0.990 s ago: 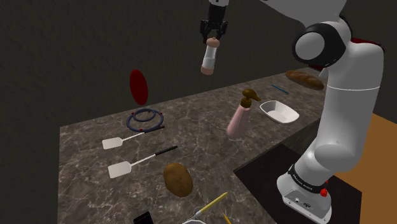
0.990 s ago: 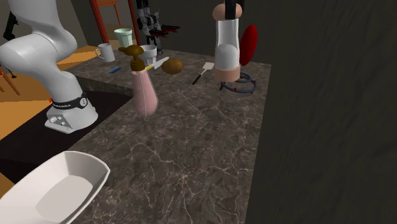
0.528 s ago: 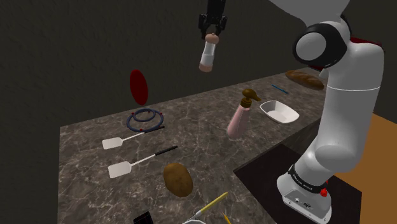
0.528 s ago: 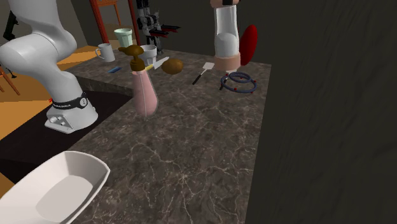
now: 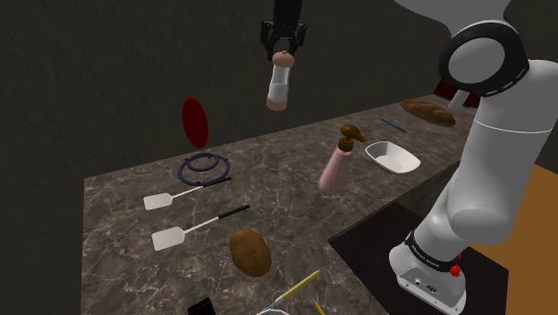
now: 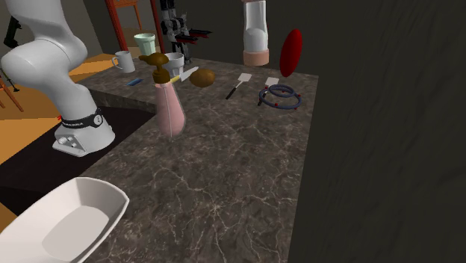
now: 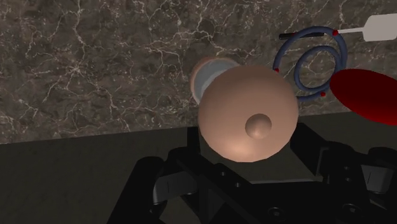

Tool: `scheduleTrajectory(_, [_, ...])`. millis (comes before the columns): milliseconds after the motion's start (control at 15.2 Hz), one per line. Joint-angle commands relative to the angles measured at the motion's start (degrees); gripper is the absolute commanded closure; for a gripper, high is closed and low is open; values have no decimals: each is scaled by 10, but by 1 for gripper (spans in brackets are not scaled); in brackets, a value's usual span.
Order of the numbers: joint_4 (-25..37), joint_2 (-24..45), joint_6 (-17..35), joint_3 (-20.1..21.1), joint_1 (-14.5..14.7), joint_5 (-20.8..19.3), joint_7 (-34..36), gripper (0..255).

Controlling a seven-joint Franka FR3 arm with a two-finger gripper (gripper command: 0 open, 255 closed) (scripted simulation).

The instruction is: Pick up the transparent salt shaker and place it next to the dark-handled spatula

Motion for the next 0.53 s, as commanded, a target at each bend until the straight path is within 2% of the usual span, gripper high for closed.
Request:
scheduleTrajectory(0, [-16,-11,4,8,17,-4,25,255])
scheduleTrajectory(462, [-31,-23,6,42,76,-17,116,255])
